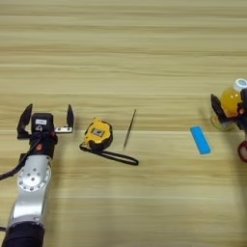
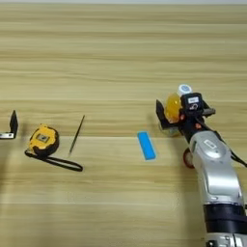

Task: Move the objects on the table

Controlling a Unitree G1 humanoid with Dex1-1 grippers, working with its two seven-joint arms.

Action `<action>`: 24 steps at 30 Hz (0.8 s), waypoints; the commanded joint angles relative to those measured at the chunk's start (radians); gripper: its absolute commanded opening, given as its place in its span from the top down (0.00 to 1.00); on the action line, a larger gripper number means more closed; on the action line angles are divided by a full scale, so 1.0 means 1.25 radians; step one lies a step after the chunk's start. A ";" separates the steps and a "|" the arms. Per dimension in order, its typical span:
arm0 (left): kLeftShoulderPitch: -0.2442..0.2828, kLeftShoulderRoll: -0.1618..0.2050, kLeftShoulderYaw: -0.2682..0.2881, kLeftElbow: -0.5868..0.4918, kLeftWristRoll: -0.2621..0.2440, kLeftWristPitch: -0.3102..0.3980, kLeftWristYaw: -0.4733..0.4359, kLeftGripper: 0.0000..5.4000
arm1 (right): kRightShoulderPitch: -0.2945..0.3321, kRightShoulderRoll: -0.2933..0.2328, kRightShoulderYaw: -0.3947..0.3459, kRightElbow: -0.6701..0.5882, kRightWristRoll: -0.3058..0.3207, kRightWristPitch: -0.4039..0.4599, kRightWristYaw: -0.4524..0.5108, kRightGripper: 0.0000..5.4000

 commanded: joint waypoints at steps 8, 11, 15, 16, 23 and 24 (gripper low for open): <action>0.003 0.001 0.000 -0.010 0.000 0.017 0.001 0.00 | -0.019 0.008 -0.001 0.029 0.014 -0.039 0.009 0.24; 0.002 0.001 -0.001 -0.010 0.001 0.017 0.002 0.00 | -0.020 0.010 -0.003 0.035 0.018 -0.044 0.010 0.31; 0.002 0.001 -0.002 -0.011 0.002 0.018 0.002 0.00 | -0.023 0.014 -0.006 0.045 0.023 -0.050 0.006 0.33; 0.002 0.001 -0.002 -0.011 0.002 0.018 0.002 0.00 | -0.023 0.014 -0.006 0.046 0.023 -0.052 0.006 0.33; 0.000 0.000 -0.002 -0.009 0.002 0.017 0.002 0.00 | -0.008 0.022 0.002 -0.027 0.026 -0.067 0.005 0.33; 0.000 0.000 -0.002 -0.009 0.002 0.017 0.002 0.00 | -0.003 0.025 0.005 -0.045 0.028 -0.065 0.006 0.33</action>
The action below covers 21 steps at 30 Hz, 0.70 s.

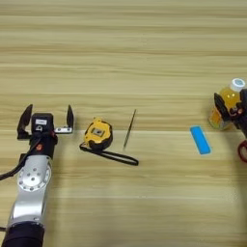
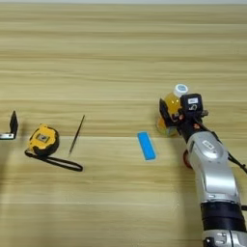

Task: Move the objects on the table

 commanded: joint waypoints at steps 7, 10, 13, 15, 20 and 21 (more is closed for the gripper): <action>0.000 0.001 -0.002 -0.008 0.002 0.009 0.001 0.00 | 0.046 0.032 0.045 -0.213 0.015 0.016 0.008 0.33; -0.001 0.001 -0.002 -0.008 0.002 0.009 0.001 0.00 | 0.064 0.040 0.073 -0.267 0.013 0.037 0.011 0.33; -0.002 0.002 -0.002 -0.006 0.003 0.008 0.001 0.00 | 0.082 0.046 0.106 -0.308 0.009 0.061 0.017 0.33; -0.003 0.002 -0.002 -0.005 0.003 0.008 0.002 0.00 | 0.099 0.051 0.138 -0.335 0.004 0.074 0.023 0.33; -0.003 0.001 -0.002 -0.006 0.004 0.008 0.002 0.00 | 0.129 0.065 0.204 -0.366 -0.007 0.094 0.030 0.33; -0.003 0.001 -0.003 -0.006 0.004 0.008 0.002 0.00 | 0.131 0.066 0.210 -0.367 -0.008 0.096 0.030 0.33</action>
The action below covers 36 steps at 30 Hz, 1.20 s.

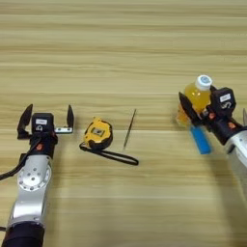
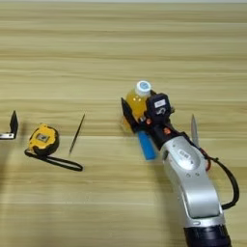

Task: Move the objects on the table

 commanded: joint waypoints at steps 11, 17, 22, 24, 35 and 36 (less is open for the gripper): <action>0.001 0.000 -0.003 -0.011 0.003 0.009 0.004 0.00 | 0.029 0.006 0.098 -0.032 -0.022 0.022 0.022 0.33; 0.001 -0.001 -0.003 -0.012 0.004 0.009 0.004 0.00 | 0.026 0.014 0.111 0.000 -0.028 0.011 0.025 0.33; 0.003 -0.002 -0.003 -0.018 0.003 0.010 0.006 0.00 | 0.024 0.017 0.113 0.029 -0.031 0.004 0.031 0.33; 0.004 -0.003 -0.003 -0.020 0.003 0.010 0.007 0.00 | 0.023 0.019 0.112 0.037 -0.029 0.004 0.034 0.33; 0.001 -0.003 -0.001 -0.022 0.004 0.013 0.008 0.00 | 0.017 0.025 0.113 0.070 -0.033 -0.010 0.038 0.33; 0.000 -0.003 -0.001 -0.021 0.004 0.013 0.008 0.00 | 0.015 0.025 0.113 0.072 -0.035 -0.013 0.038 0.33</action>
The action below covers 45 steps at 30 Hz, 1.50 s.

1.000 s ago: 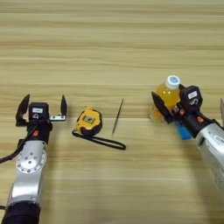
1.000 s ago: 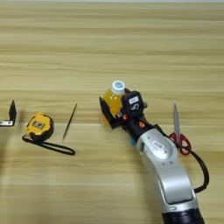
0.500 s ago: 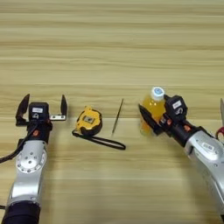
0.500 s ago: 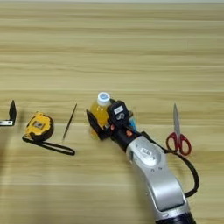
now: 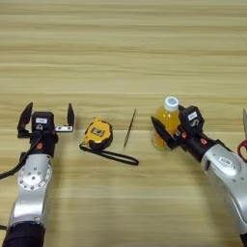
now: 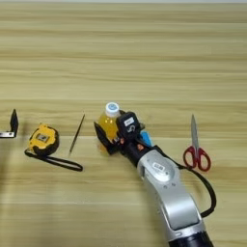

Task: Move the objects on the table

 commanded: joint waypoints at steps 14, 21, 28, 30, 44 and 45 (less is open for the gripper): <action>-0.006 0.002 -0.002 0.004 0.005 0.009 0.005 0.00 | -0.014 0.002 -0.009 0.013 -0.004 -0.012 0.006 0.07; -0.007 0.000 -0.004 0.004 0.007 0.009 0.006 0.00 | -0.018 0.004 -0.021 -0.003 0.002 -0.016 0.005 0.00; -0.008 0.000 -0.005 0.006 0.007 0.009 0.006 0.00 | -0.017 0.009 -0.031 -0.063 0.011 -0.019 0.003 0.00; -0.008 0.000 -0.005 0.006 0.007 0.008 0.006 0.00 | -0.019 0.010 -0.042 -0.080 0.016 -0.020 0.000 0.00; -0.008 0.001 -0.005 0.008 0.008 0.007 0.007 0.00 | -0.044 0.013 -0.164 -0.138 0.058 -0.056 -0.047 0.00; -0.008 0.001 -0.005 0.007 0.008 0.007 0.007 0.00 | -0.049 0.011 -0.185 -0.127 0.059 -0.060 -0.058 0.00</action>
